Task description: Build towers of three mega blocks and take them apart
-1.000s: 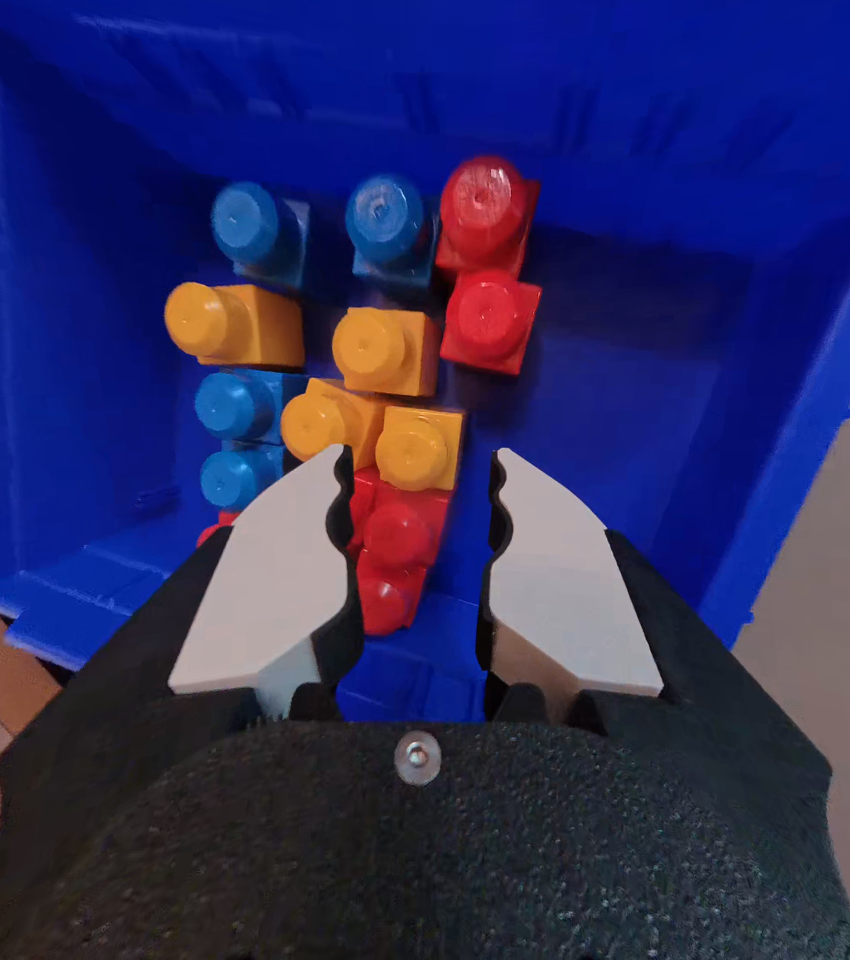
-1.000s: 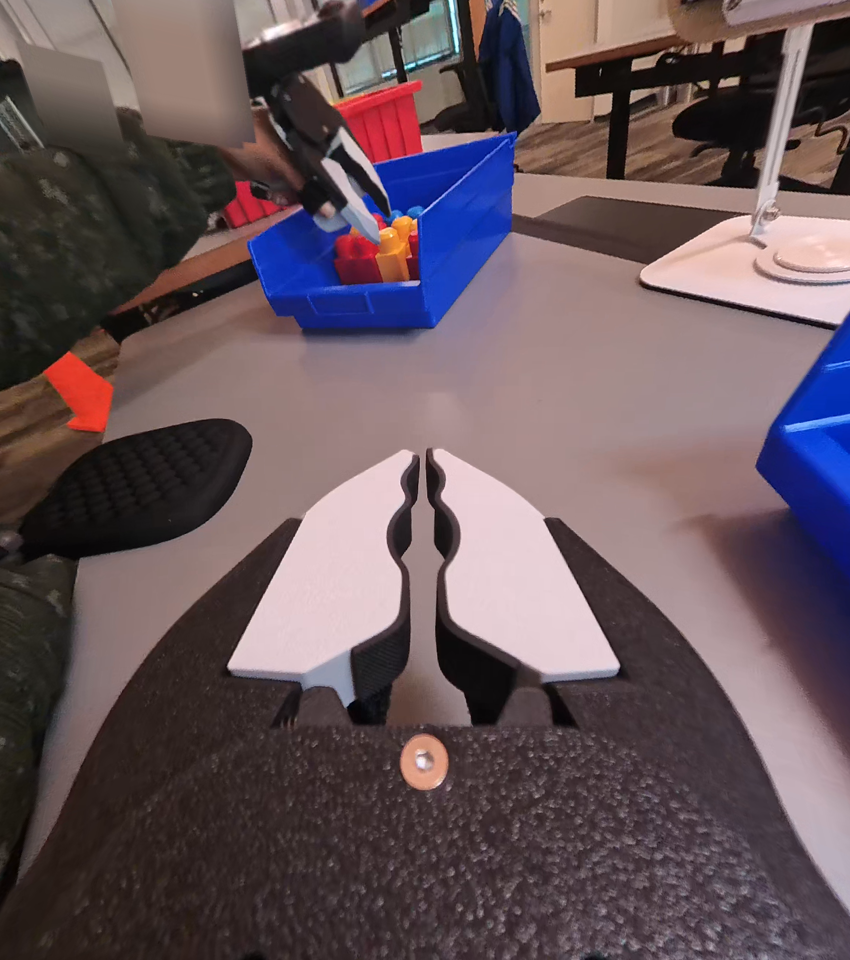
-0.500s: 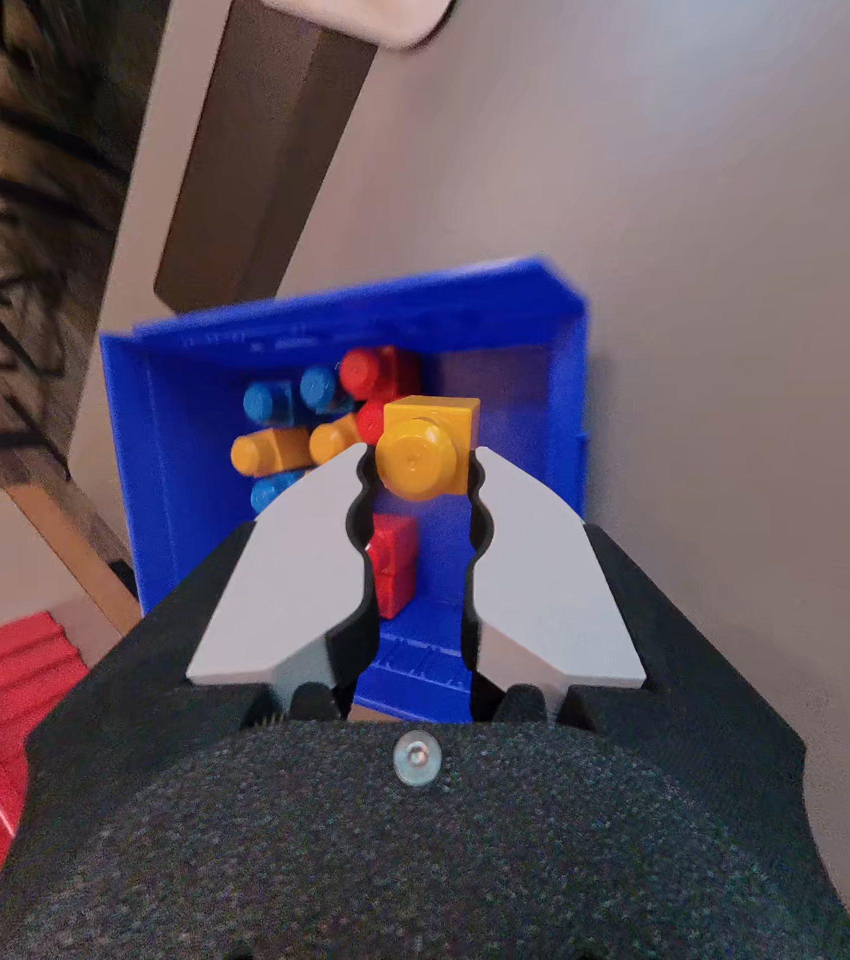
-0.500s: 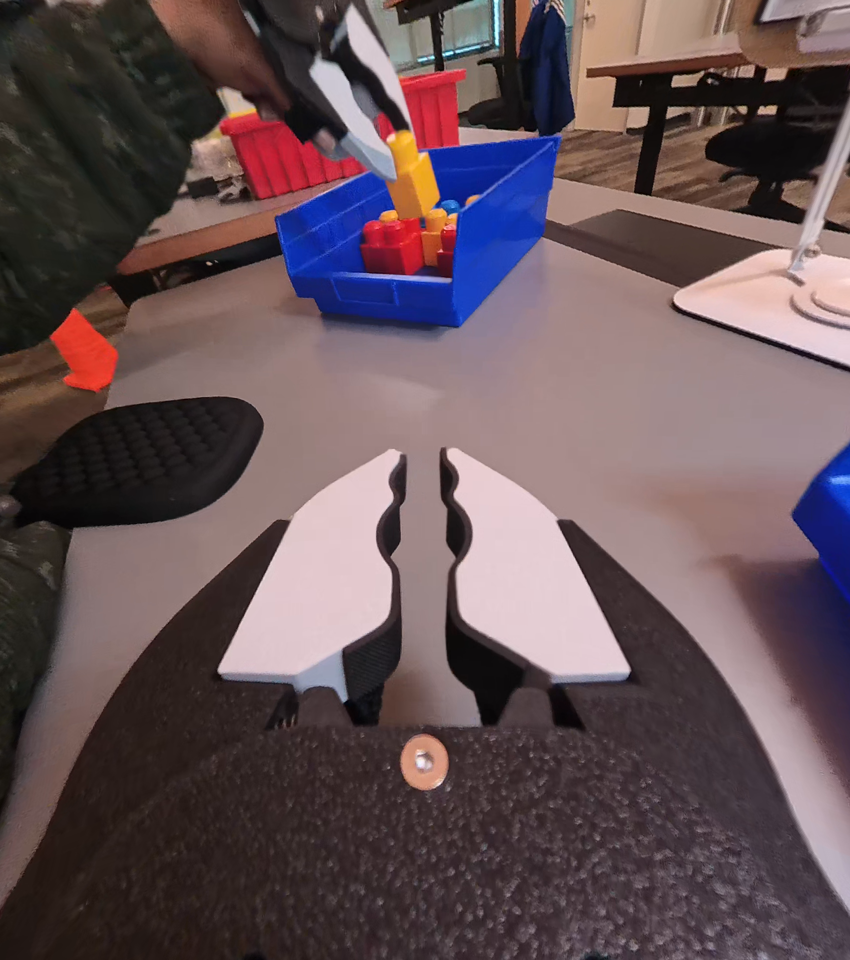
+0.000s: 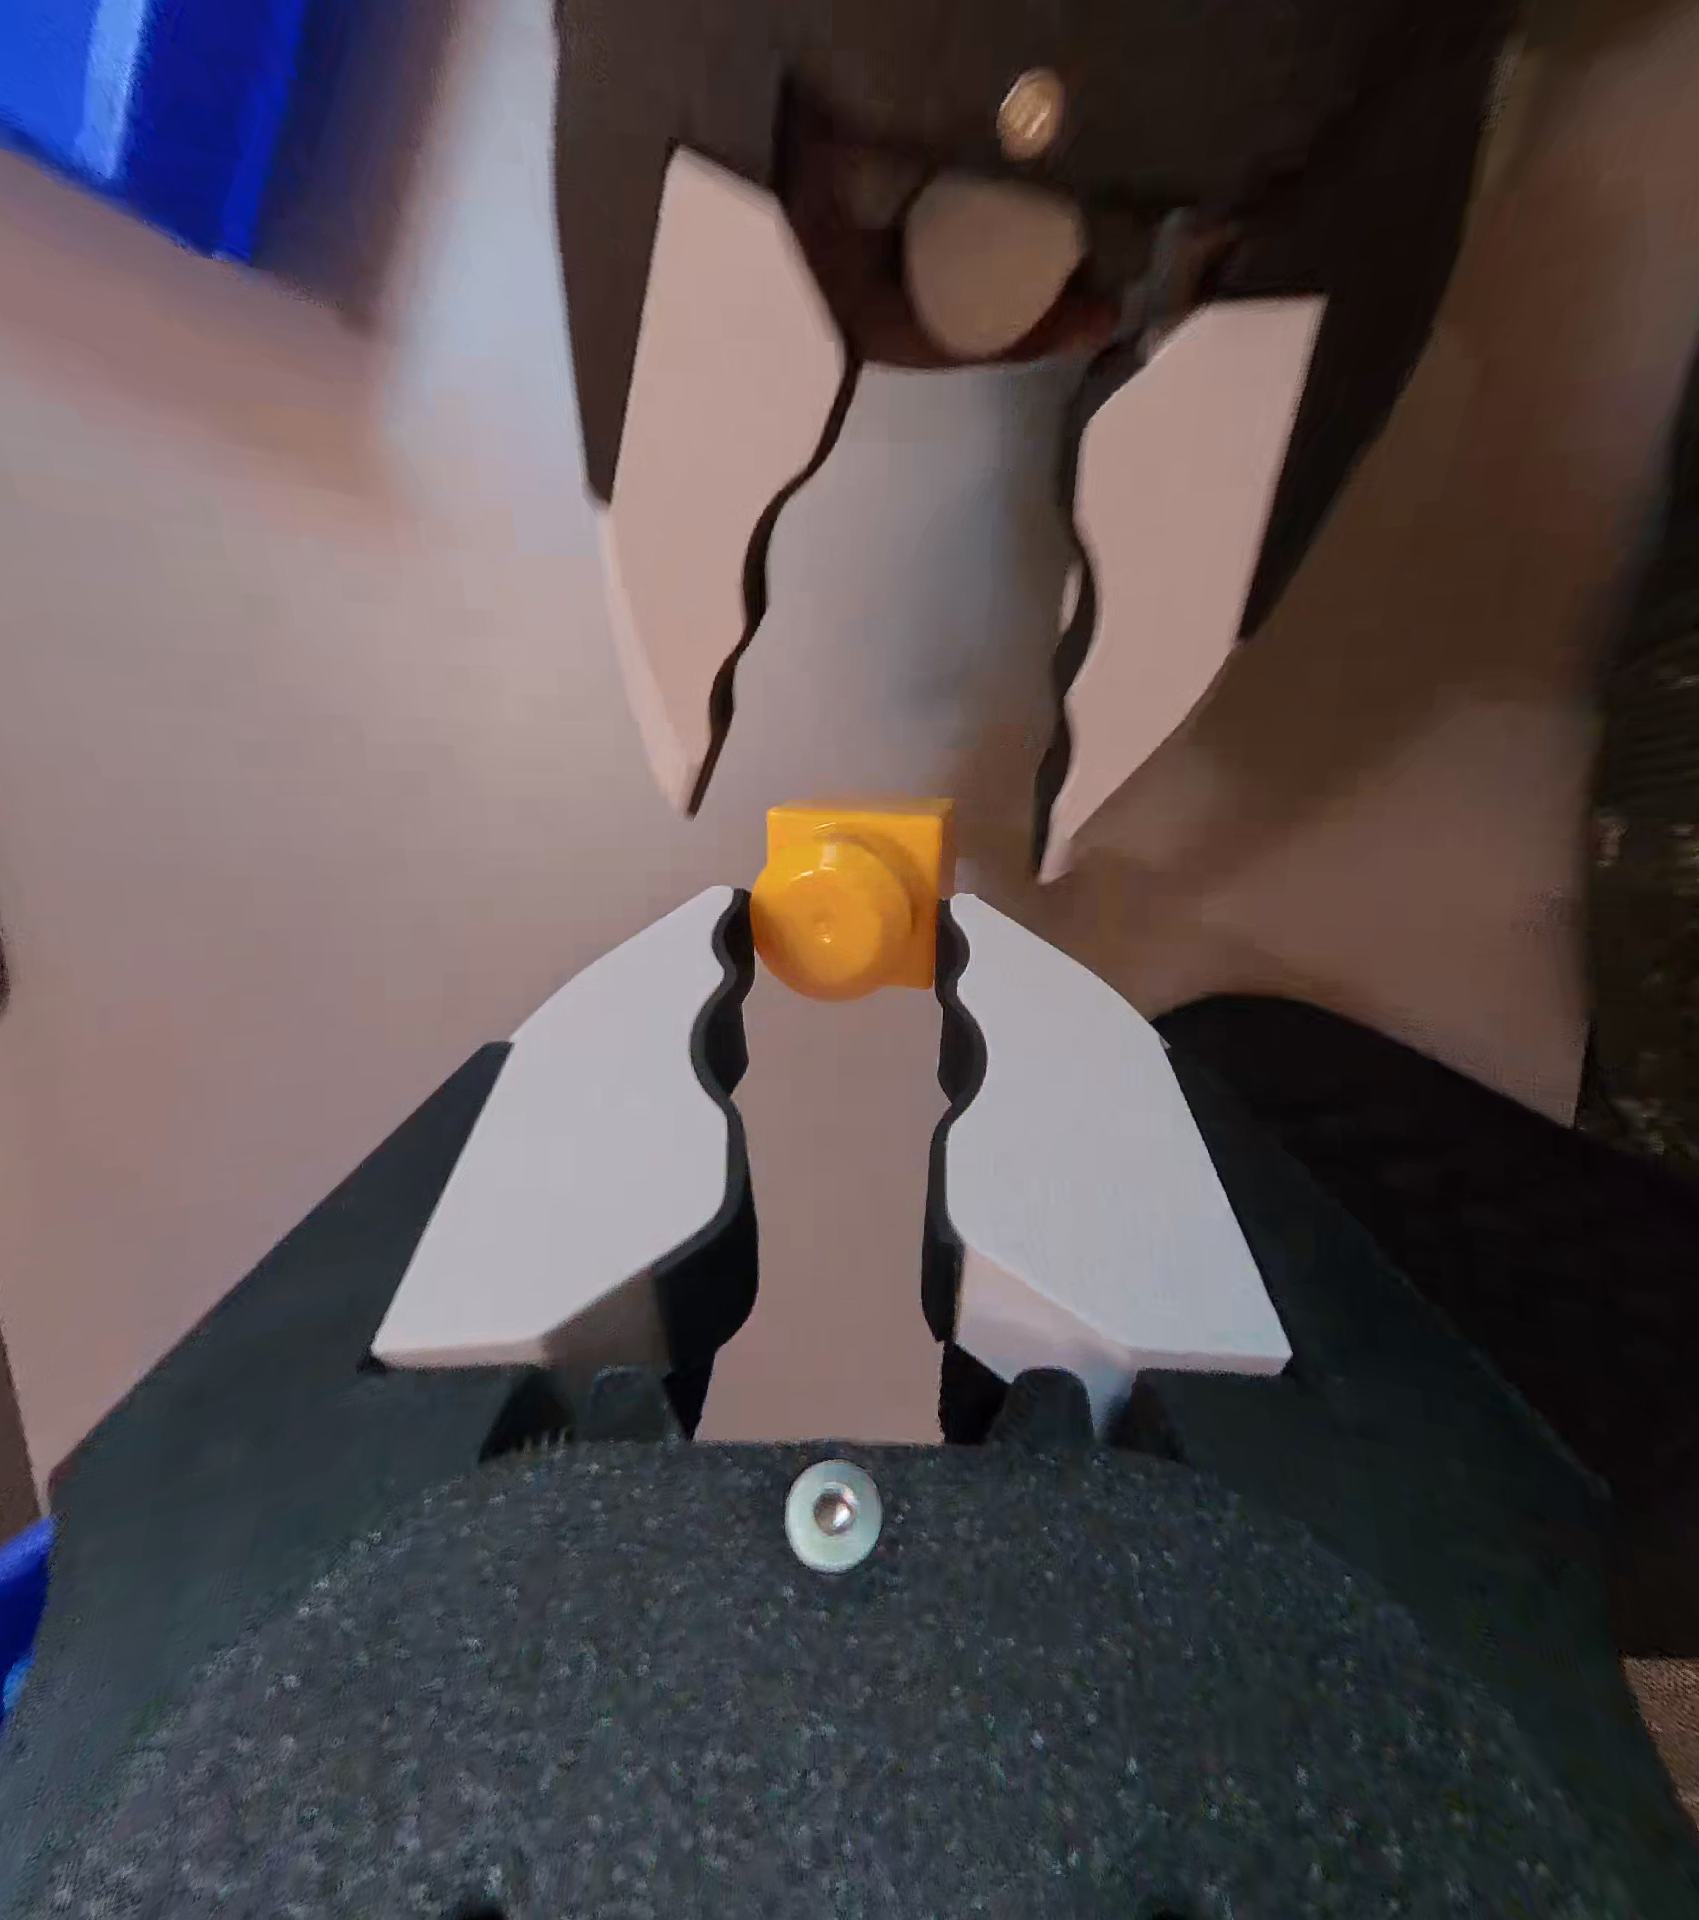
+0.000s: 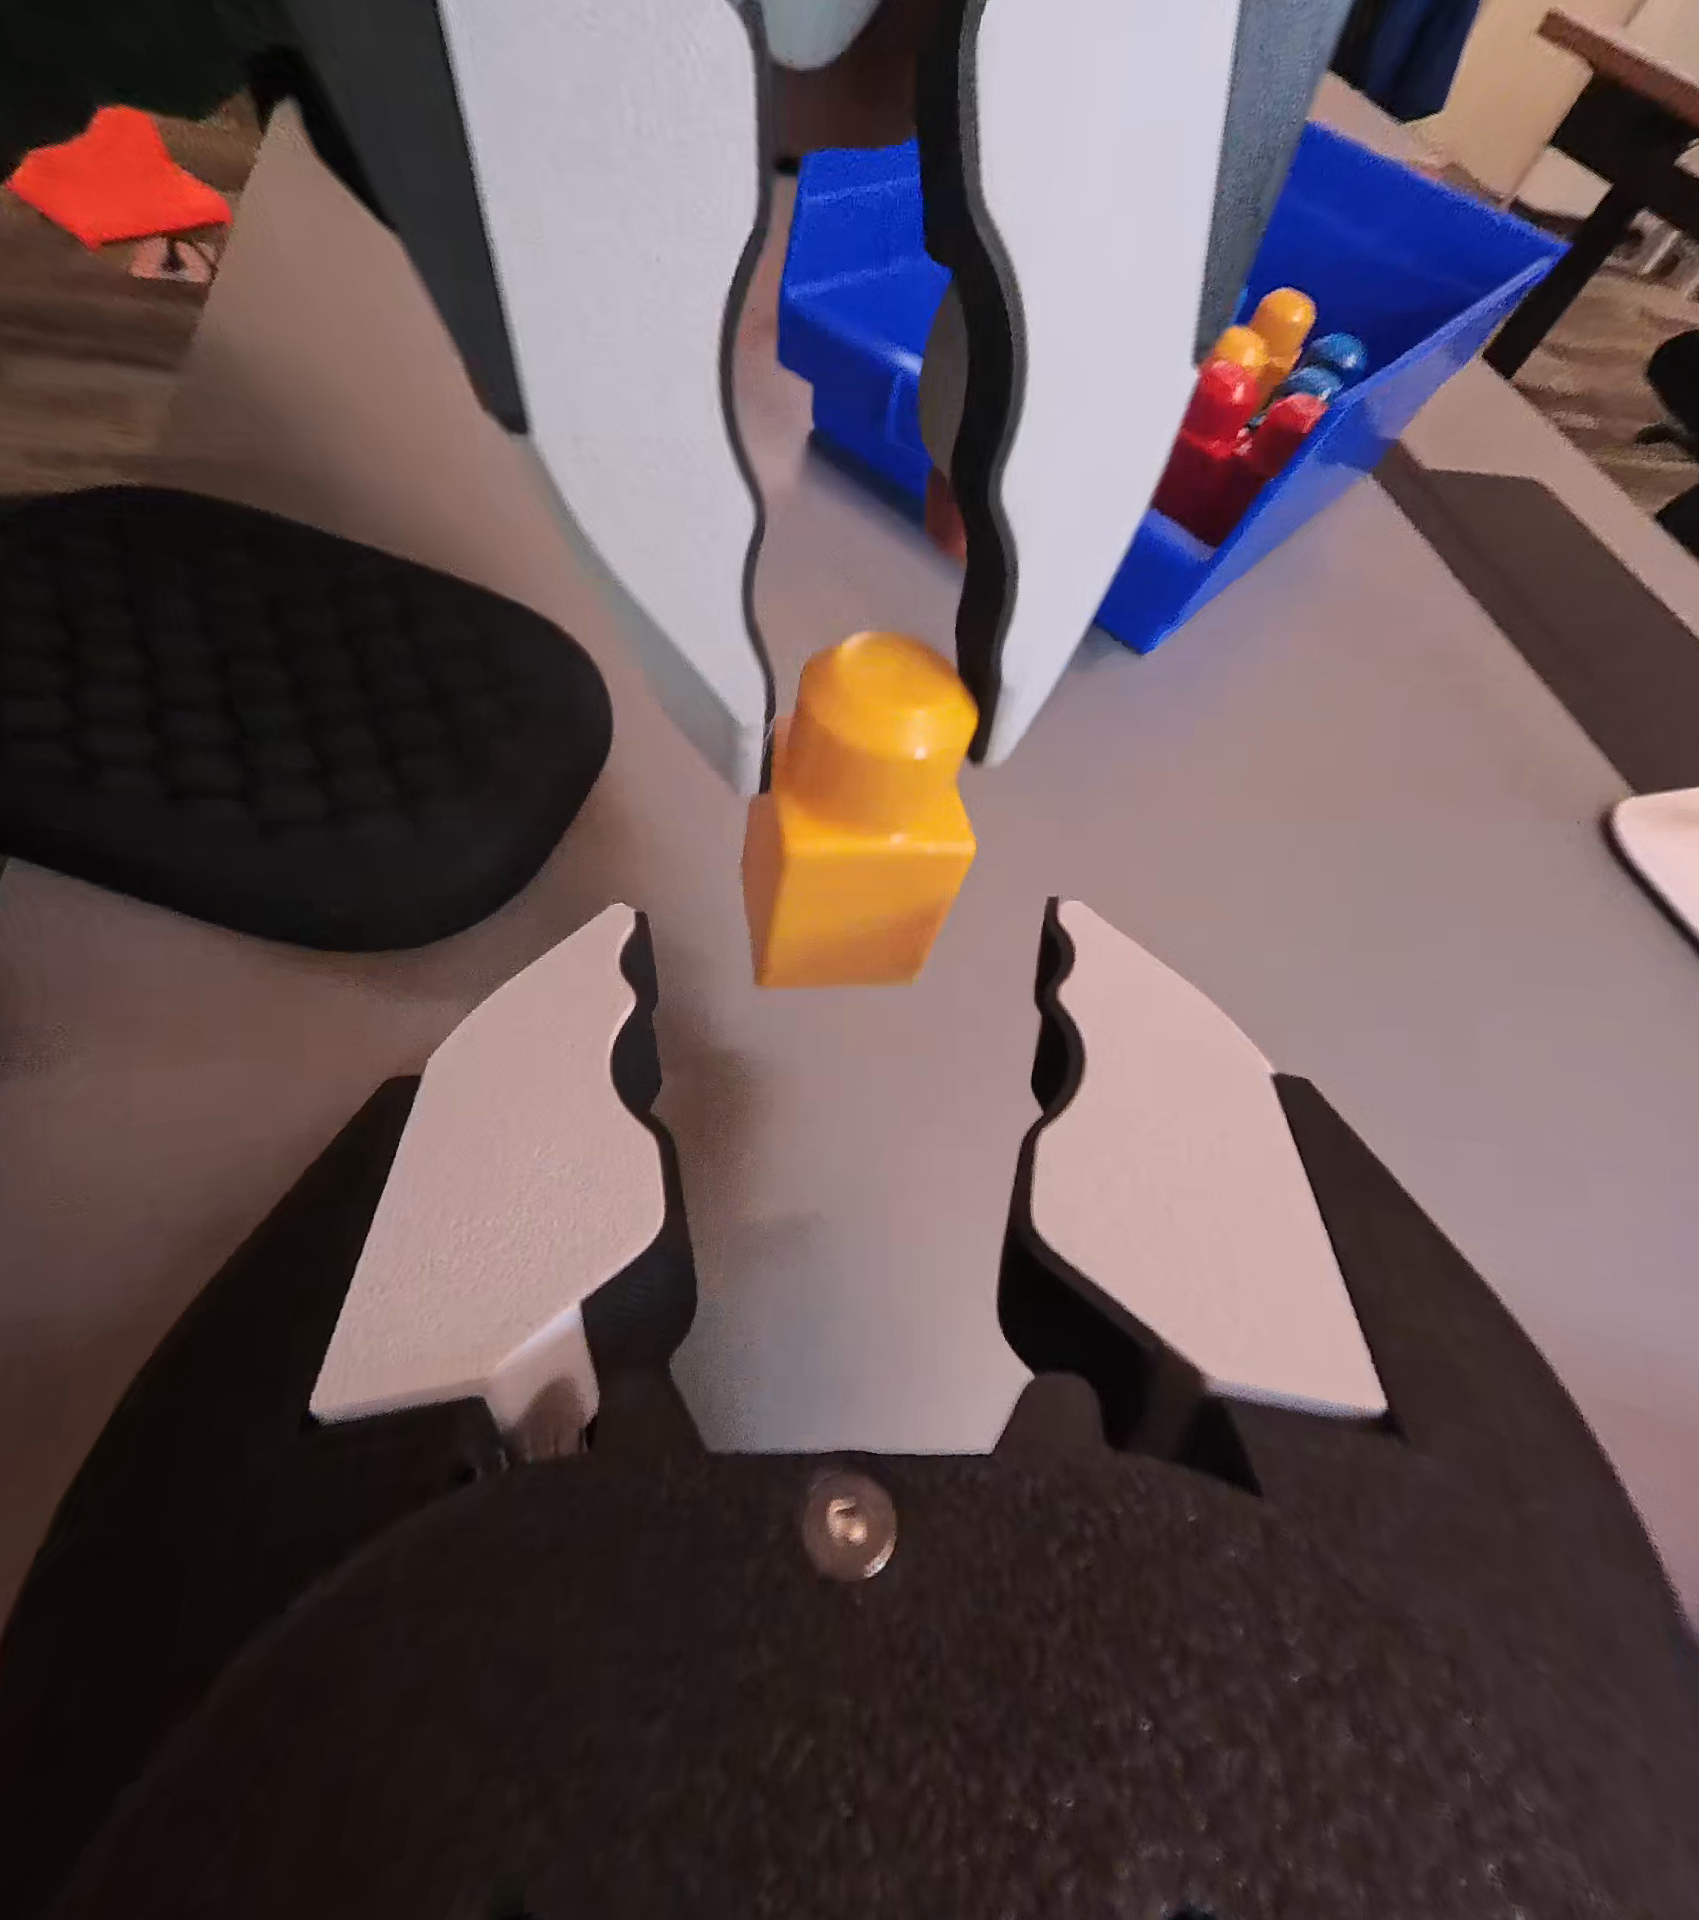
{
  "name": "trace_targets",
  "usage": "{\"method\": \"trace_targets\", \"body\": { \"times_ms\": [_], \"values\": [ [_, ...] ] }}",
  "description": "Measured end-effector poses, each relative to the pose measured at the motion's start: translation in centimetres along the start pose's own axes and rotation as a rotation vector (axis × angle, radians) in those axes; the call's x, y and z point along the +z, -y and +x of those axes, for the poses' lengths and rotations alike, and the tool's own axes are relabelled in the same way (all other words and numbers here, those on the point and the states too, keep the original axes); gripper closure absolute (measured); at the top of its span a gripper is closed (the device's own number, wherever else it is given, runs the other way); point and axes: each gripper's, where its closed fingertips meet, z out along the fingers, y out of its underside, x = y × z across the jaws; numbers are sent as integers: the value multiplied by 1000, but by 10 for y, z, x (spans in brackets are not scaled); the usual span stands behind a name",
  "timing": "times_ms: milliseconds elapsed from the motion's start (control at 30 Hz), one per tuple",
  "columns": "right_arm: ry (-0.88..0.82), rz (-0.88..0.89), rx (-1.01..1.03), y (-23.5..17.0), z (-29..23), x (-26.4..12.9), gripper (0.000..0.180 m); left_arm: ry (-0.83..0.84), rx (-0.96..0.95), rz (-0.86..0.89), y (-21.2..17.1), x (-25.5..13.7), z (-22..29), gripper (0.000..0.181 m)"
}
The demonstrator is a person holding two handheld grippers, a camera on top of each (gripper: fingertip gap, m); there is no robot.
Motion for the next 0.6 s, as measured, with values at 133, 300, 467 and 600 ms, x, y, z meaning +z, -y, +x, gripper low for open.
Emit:
{"method": "trace_targets", "body": {
  "times_ms": [133,300,467,600],
  "values": [
    [55,3,-11,-5,-7,-4,139,-23,13,44,14,8,9,147],
    [95,15,48,-8,-4,-9,141,-24,-30,157,20,2,2,148],
    [90,40,110,-12,5,-14,141,136,-176,332,8,-31,-51,146],
    [116,-47,114,-34,5,-11,141,355,-385,405,-40,-56,-118,148]
  ]
}}
